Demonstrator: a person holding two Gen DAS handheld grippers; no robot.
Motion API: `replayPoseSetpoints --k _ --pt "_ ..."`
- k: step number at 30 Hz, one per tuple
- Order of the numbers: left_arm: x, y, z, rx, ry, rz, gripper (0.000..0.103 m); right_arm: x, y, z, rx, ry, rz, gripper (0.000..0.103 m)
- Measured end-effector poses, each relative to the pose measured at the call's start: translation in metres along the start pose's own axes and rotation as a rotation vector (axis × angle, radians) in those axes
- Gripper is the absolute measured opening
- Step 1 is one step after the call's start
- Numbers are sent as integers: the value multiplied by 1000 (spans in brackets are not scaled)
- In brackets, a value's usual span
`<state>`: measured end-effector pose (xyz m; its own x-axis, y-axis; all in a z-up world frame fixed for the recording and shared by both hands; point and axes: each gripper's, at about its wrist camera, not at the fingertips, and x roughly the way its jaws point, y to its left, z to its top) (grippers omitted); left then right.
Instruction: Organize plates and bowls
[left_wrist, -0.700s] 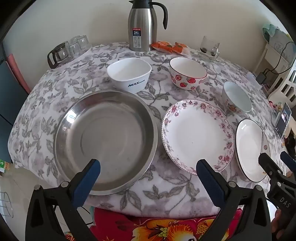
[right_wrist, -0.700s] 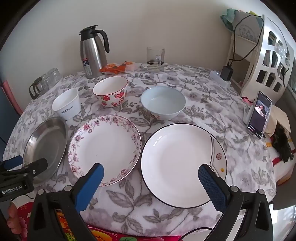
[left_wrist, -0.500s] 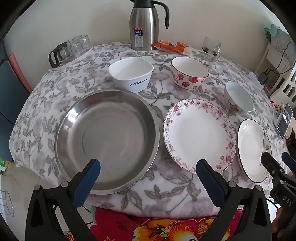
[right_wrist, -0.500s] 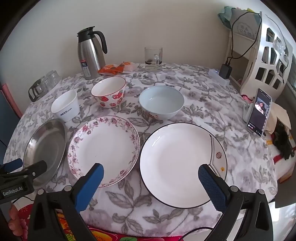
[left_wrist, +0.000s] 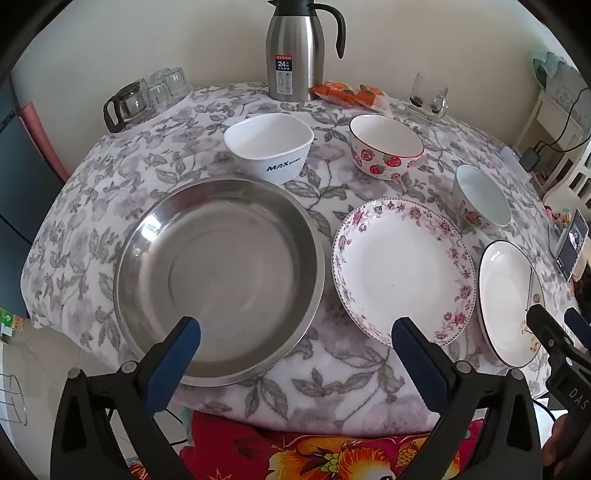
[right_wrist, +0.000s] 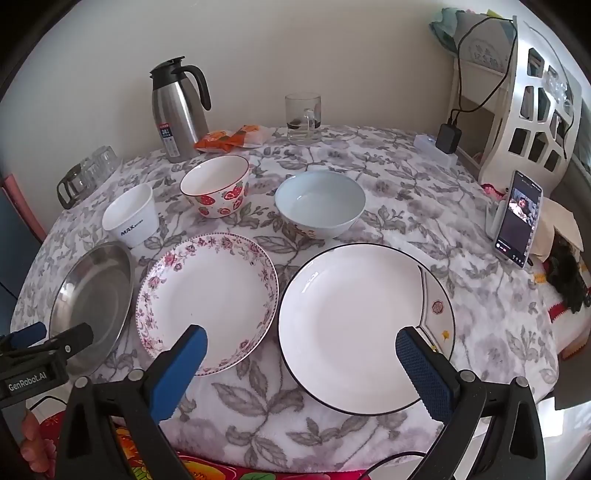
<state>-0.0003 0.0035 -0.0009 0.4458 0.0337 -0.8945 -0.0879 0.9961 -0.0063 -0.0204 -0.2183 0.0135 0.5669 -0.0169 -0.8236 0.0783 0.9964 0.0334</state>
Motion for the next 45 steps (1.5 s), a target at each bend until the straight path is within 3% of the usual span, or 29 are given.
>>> replayPoseSetpoints --k 45 --pt "3 4 -1 -17 10 5 103 4 -2 -1 4 6 8 103"
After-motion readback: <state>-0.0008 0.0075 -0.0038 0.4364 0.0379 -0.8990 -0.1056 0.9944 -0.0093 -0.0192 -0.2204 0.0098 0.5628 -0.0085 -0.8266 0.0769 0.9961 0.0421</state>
